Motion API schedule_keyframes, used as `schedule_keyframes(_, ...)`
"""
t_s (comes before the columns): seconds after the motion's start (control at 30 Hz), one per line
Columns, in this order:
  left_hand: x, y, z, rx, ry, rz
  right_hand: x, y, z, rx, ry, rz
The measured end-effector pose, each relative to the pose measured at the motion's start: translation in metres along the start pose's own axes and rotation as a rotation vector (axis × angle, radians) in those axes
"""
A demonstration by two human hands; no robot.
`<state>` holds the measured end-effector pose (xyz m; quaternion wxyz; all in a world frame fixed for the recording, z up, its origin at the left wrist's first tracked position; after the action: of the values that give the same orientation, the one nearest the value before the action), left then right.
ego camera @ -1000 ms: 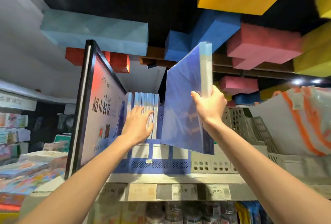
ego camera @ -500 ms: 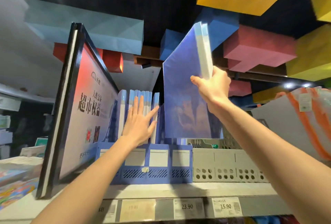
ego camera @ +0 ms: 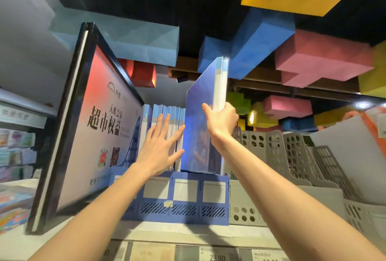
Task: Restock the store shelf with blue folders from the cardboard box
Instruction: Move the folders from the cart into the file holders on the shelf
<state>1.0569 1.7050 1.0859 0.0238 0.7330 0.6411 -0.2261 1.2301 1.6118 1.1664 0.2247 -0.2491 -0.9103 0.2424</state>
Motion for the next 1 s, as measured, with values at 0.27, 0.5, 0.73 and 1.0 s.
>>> schedule_keyframes(0.27,0.002,0.000,0.000,0.034,-0.020,0.011,0.057,0.038,-0.001,0.027,-0.101,0.037)
schedule_keyframes(0.5,0.003,-0.004,0.000,0.049,-0.025,0.015,0.066,0.059,-0.005,0.043,-0.147,0.012)
schedule_keyframes(0.73,0.005,-0.004,0.001,0.050,-0.021,0.023,0.069,0.063,-0.010,0.083,-0.385,0.120)
schedule_keyframes(1.0,0.005,-0.005,0.001,0.059,-0.014,0.032,0.046,0.085,0.002,0.257,-0.717,0.153)
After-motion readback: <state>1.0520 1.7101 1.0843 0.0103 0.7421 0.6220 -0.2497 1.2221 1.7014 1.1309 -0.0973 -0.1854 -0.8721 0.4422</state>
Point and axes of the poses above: each hand's wrist, its own z-axis away from the middle knuckle, its own x-axis out of the palm, y = z × x, the point moved 4 cm from there along -z, towards the middle knuckle, and after that the axes turned 10 degrees about -z, right-handed, at the moved point
